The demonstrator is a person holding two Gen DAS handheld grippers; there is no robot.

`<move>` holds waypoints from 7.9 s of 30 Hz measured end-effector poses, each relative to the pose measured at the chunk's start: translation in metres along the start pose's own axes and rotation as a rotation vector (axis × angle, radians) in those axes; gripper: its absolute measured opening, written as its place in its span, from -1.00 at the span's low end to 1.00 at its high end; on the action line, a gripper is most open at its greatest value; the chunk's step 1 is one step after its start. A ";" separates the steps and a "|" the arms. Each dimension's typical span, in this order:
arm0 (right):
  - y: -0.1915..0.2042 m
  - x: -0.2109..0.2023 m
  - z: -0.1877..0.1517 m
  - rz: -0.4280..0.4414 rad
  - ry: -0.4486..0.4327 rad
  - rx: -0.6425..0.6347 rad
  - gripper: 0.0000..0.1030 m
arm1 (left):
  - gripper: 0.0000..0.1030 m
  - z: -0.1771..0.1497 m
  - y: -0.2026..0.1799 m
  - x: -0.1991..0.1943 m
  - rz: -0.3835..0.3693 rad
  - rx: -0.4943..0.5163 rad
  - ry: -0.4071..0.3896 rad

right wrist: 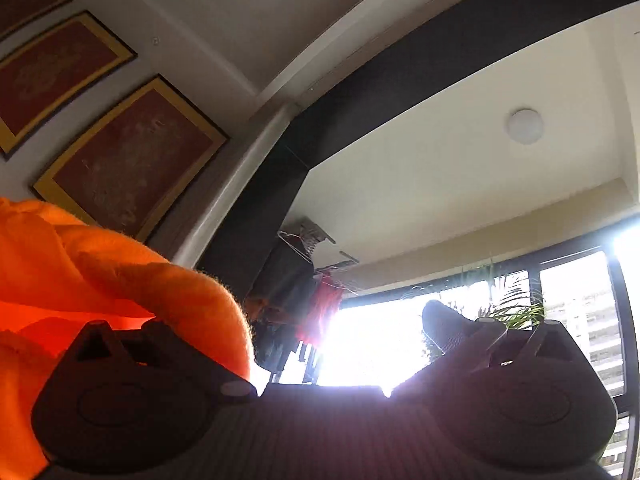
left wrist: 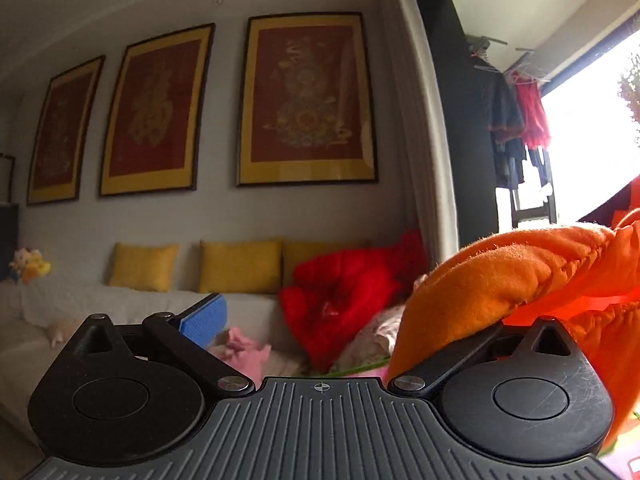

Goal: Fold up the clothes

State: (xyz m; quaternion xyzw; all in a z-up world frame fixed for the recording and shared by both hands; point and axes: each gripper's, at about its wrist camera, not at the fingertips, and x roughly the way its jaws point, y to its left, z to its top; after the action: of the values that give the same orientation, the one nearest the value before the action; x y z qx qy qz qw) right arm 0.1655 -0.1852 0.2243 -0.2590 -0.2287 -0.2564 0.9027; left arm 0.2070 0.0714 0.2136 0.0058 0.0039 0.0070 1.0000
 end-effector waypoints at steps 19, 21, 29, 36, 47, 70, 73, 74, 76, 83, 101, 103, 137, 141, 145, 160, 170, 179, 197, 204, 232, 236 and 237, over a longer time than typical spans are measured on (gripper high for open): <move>-0.026 -0.231 -0.147 1.023 0.711 -0.010 1.00 | 1.00 -0.203 0.013 -0.120 -0.477 0.009 0.810; -0.033 -0.190 -0.136 0.975 0.753 0.203 1.00 | 1.00 -0.186 0.005 -0.104 -0.464 -0.024 0.741; 0.019 -0.072 -0.208 0.966 1.187 0.812 1.00 | 1.00 -0.215 -0.040 0.002 -0.301 -0.118 0.740; 0.074 -0.072 -0.267 0.934 1.333 0.738 1.00 | 1.00 -0.278 -0.041 0.041 -0.297 -0.109 0.898; 0.066 -0.078 -0.274 0.919 1.309 0.852 1.00 | 1.00 -0.287 -0.030 0.034 -0.345 -0.149 0.878; 0.138 0.008 -0.284 0.955 1.127 0.514 0.42 | 0.25 -0.273 -0.004 0.122 -0.227 -0.079 0.784; 0.145 -0.007 -0.289 0.995 1.127 0.489 0.43 | 0.15 -0.274 -0.006 0.116 -0.232 -0.068 0.815; 0.144 -0.012 -0.288 1.003 1.109 0.481 0.43 | 0.08 -0.275 -0.006 0.113 -0.243 -0.081 0.836; 0.140 -0.020 -0.284 1.029 1.104 0.490 0.43 | -0.03 -0.276 -0.008 0.103 -0.263 -0.074 0.847; 0.119 -0.061 -0.262 1.116 1.065 0.407 0.43 | -0.09 -0.275 -0.019 0.056 -0.335 -0.040 0.887; 0.032 -0.092 -0.212 1.029 0.964 0.237 0.54 | 0.52 -0.233 -0.012 -0.025 -0.494 -0.046 0.890; 0.032 -0.068 -0.198 1.002 0.921 0.266 0.54 | 0.58 -0.216 -0.010 -0.007 -0.459 -0.070 0.817; 0.113 0.020 -0.213 1.050 0.820 0.243 0.35 | 0.86 -0.266 -0.069 0.083 -0.755 0.039 0.899; 0.178 0.031 -0.229 1.046 0.858 0.156 -0.06 | 0.87 -0.241 -0.042 0.083 -0.702 -0.054 0.844; 0.221 0.034 -0.240 1.043 0.917 0.147 -0.06 | 0.88 -0.213 -0.008 0.101 -0.558 -0.206 0.727; 0.112 -0.017 -0.154 1.210 0.762 0.334 -0.67 | 0.88 -0.167 0.001 0.081 -0.571 -0.298 0.579; 0.102 -0.092 -0.181 1.258 0.929 0.246 -0.66 | 0.90 -0.218 -0.056 0.052 -0.576 -0.171 0.723; 0.071 -0.076 -0.165 1.241 0.850 0.349 -0.36 | 0.91 -0.273 -0.059 0.067 -0.407 -0.033 0.843; 0.139 -0.073 -0.225 1.199 0.981 0.273 -0.35 | 0.90 -0.192 -0.047 0.042 -0.732 -0.242 0.608; 0.110 -0.056 -0.201 1.131 0.859 0.301 -0.33 | 0.64 -0.267 -0.056 0.084 -0.566 -0.259 0.828; 0.124 -0.080 -0.218 1.238 0.954 0.221 -0.09 | 0.68 -0.240 -0.047 0.064 -0.625 -0.257 0.753; 0.117 -0.064 -0.209 1.200 0.917 0.271 -0.04 | 0.66 -0.265 -0.050 0.075 -0.568 -0.231 0.841; 0.118 -0.059 -0.209 1.183 0.919 0.282 -0.04 | 0.66 -0.273 -0.050 0.077 -0.561 -0.223 0.858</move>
State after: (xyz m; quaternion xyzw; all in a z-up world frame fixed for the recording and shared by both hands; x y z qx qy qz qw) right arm 0.2476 -0.2003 -0.0081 -0.0877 0.3164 0.2198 0.9186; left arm 0.2822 0.0251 -0.0608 -0.1053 0.4137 -0.2589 0.8665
